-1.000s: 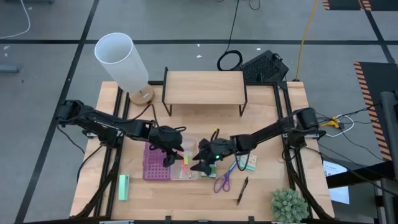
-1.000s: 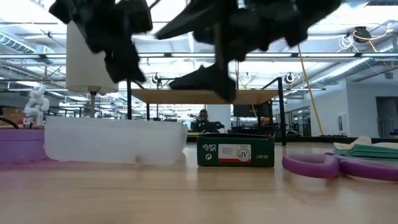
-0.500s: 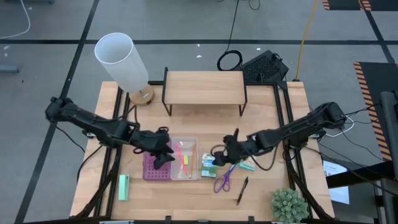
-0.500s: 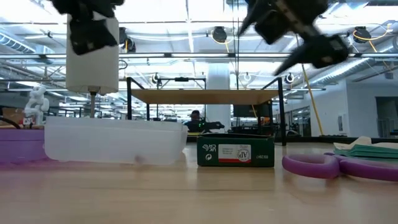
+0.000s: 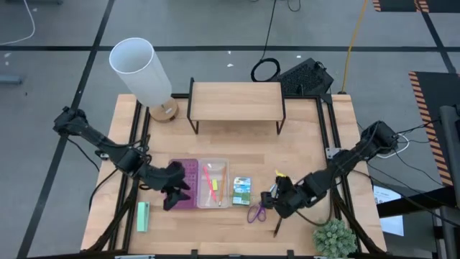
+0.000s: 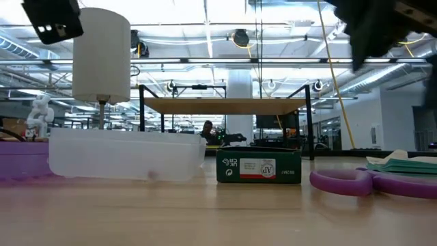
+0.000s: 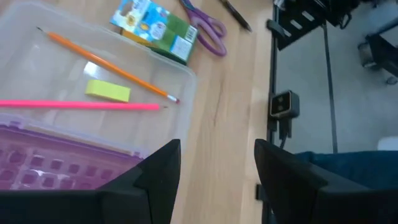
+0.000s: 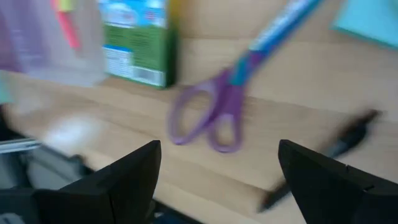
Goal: Pack school essentials
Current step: Put the violet scissors into the violet supply box
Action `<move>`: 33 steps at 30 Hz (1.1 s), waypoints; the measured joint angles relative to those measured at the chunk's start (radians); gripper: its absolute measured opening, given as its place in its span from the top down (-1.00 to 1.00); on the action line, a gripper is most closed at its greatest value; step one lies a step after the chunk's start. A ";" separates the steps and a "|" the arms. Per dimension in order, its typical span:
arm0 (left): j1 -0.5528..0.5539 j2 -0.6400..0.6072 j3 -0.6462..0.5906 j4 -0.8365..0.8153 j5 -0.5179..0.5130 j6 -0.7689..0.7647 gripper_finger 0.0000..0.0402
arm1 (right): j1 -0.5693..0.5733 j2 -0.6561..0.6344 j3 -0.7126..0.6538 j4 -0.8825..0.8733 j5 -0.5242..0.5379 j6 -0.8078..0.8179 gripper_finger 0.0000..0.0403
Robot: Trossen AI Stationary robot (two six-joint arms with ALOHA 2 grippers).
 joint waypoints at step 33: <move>-0.091 0.001 0.000 -0.020 -0.115 -0.200 -0.03 | 0.029 0.260 0.113 0.011 -0.076 -0.205 0.12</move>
